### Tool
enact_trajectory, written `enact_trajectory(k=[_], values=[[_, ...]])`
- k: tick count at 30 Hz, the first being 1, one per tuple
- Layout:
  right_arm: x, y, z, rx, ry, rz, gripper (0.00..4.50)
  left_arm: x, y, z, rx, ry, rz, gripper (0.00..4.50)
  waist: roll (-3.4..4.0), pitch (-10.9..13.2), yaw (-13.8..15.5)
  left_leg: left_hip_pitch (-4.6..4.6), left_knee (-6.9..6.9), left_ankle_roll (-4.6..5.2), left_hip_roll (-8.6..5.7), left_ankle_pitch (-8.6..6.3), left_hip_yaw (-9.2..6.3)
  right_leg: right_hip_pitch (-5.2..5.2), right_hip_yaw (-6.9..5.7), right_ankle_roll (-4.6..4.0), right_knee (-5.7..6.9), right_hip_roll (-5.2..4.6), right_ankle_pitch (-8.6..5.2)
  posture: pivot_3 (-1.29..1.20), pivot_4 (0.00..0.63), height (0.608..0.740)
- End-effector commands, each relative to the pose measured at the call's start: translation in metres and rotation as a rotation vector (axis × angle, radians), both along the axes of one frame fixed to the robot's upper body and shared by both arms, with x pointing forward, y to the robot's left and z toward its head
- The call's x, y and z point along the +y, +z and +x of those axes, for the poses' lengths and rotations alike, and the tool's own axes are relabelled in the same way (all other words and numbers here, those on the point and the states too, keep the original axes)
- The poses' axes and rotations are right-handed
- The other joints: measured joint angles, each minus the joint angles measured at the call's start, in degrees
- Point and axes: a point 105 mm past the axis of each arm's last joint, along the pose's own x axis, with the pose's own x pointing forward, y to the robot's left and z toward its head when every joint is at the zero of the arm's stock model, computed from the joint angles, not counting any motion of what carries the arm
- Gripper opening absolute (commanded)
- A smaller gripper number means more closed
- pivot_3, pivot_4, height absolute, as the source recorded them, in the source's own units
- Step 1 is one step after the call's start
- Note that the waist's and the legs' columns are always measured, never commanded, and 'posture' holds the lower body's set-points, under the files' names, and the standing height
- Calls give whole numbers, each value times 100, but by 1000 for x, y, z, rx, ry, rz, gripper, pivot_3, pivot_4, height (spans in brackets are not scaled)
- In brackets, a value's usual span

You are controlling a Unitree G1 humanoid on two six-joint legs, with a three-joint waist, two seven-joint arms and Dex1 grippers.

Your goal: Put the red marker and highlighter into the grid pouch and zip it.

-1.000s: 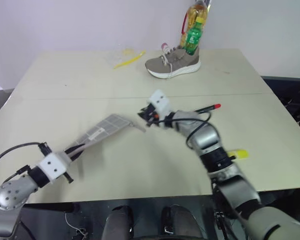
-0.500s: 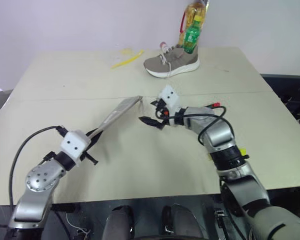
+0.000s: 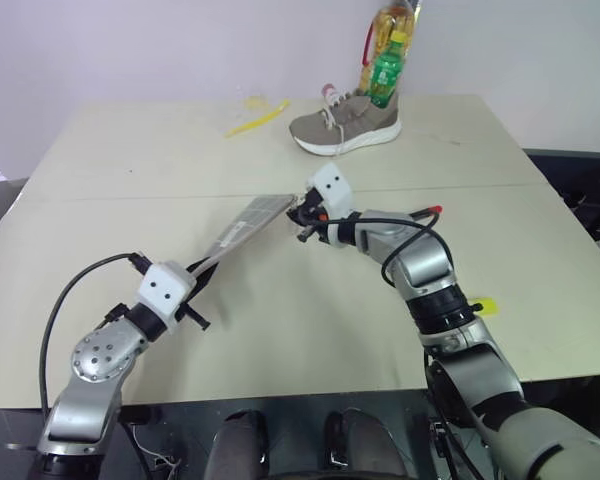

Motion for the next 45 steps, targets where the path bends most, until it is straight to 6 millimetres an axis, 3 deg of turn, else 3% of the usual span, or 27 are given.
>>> enact_trajectory(k=[1, 10, 13, 20, 29, 30, 32, 35, 37, 41, 45], values=[[13, 16, -14, -134, 105, -79, 30, -17, 6, -1, -31, -42, 5, 0, 1, 0, 5, 0, 0, 0, 0, 0, 0, 0, 0, 0, 0, 0, 0, 0, 150, 702], [28, 3, -57, -236, 355, -311, 30, -59, 11, 7, -31, -117, -71, 0, -3, -2, 4, 0, 1, 0, 0, 0, -3, 1, 0, 0, 0, 1, 0, 0, 150, 702], [29, 2, -62, -245, 384, -330, 30, -61, 13, 9, -31, -114, -85, 0, -4, -3, 5, 0, 2, 0, 0, 0, -4, 3, 0, 0, -1, 0, 0, 0, 150, 702], [51, 9, -99, -279, 560, -322, 30, -80, 17, 17, -38, -139, -106, 0, -7, -5, 9, 0, 5, 1, -1, 0, -6, 6, 0, 0, -1, 0, 0, 0, 150, 702], [58, 9, -106, -277, 601, -328, 30, -90, 18, 21, -44, -144, -116, 0, -7, -4, 10, 1, 6, 1, -2, 0, -7, 7, -1, 0, -1, 1, 0, 0, 150, 702], [56, 10, -106, -269, 607, -324, 311, -89, 18, 22, -46, -136, -117, 0, -7, -4, 10, 1, 6, 1, -2, 0, -7, 7, -1, 0, -1, 1, 0, 0, 150, 702], [50, 13, -104, -259, 605, -316, 904, -87, 19, 24, -50, -123, -116, 0, -7, -4, 14, 1, 6, 1, -2, 0, -8, 7, -1, 0, -1, 1, 0, 0, 150, 702], [32, 22, -91, -269, 547, -314, 2449, -81, 19, 24, -55, -104, -104, 0, -7, -4, 11, 1, 7, 1, -2, 0, -8, 8, -2, 0, -1, 0, 0, 0, 150, 702], [7, 28, -77, -243, 466, -308, 3403, -72, 19, 25, -58, -79, -93, 0, -6, -3, 21, 1, 7, 1, -2, 0, -8, 9, -2, 0, -1, 1, 0, 0, 150, 702], [-54, 34, -39, -152, 173, -279, 3403, -56, 17, 25, -53, -40, -67, 0, -8, -4, 22, 1, 12, 1, -3, 0, -10, 14, -3, 0, -2, -2, 0, 0, 150, 702], [-96, 41, -3, -55, -135, -162, 3403, -52, 14, 24, -47, -40, -50, 0, -5, -3, -18, 9, 6, 1, -2, 0, -5, 14, -2, -1, -1, 1, 0, 0, 150, 702]])
